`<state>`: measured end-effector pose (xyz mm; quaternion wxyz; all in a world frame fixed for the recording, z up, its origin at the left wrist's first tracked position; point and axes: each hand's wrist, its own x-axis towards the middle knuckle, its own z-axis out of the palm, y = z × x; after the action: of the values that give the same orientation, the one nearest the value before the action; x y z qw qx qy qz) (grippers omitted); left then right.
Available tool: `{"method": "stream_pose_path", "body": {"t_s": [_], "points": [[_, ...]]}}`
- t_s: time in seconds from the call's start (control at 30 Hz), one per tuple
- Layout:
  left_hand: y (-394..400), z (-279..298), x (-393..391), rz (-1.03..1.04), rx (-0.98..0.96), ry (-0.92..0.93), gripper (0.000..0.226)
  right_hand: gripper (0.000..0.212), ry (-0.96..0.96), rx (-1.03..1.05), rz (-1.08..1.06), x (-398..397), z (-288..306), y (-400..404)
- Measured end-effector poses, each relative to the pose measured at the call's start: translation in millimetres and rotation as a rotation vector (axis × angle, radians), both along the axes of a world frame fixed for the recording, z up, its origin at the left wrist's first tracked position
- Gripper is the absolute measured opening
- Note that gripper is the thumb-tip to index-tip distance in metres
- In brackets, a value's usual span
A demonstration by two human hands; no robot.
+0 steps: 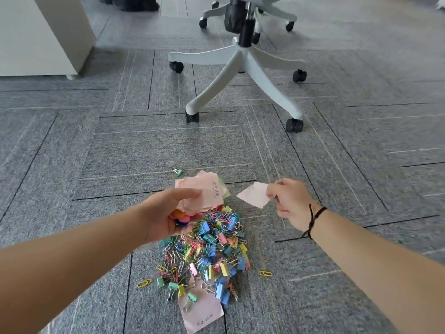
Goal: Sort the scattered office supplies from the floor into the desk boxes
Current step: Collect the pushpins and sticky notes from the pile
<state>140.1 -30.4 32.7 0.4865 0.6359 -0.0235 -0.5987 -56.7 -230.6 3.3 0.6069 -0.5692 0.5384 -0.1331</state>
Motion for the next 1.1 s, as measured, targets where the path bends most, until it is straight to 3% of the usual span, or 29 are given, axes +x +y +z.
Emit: {"method": "stream_pose_path", "body": {"t_s": [0.17,0.27,0.33,0.43,0.57,0.73,0.83,0.93,1.1], "points": [[-16,9,-31,-0.180,0.002,-0.019,0.039,0.024,-0.148,0.319,0.216,-11,21,36],[-20,12,-40,-0.273,0.025,-0.086,0.035,0.010,-0.229,0.465,0.212,-6,27,51],[-17,13,-41,-0.311,0.030,-0.127,0.035,0.028,-0.264,0.534,0.235,-3,30,57],[-7,12,-38,-0.353,0.050,-0.178,0.031,0.047,-0.221,0.467,0.340,3,33,68],[4,17,-30,-0.370,0.026,-0.033,0.041,0.024,-0.170,0.372,0.383,10,33,81],[16,27,-19,-0.254,-0.035,0.179,0.044,0.026,-0.201,0.553,0.166,1,41,83],[25,30,-17,-0.175,-0.061,0.239,0.043,0.023,-0.305,0.584,0.228,-7,48,86],[33,38,-16,-0.131,-0.075,0.320,0.050,0.042,-0.329,0.638,0.258,-22,47,95],[49,37,-8,-0.124,-0.038,0.323,0.050,0.044,-0.060,0.624,0.535,-46,15,128]]}}
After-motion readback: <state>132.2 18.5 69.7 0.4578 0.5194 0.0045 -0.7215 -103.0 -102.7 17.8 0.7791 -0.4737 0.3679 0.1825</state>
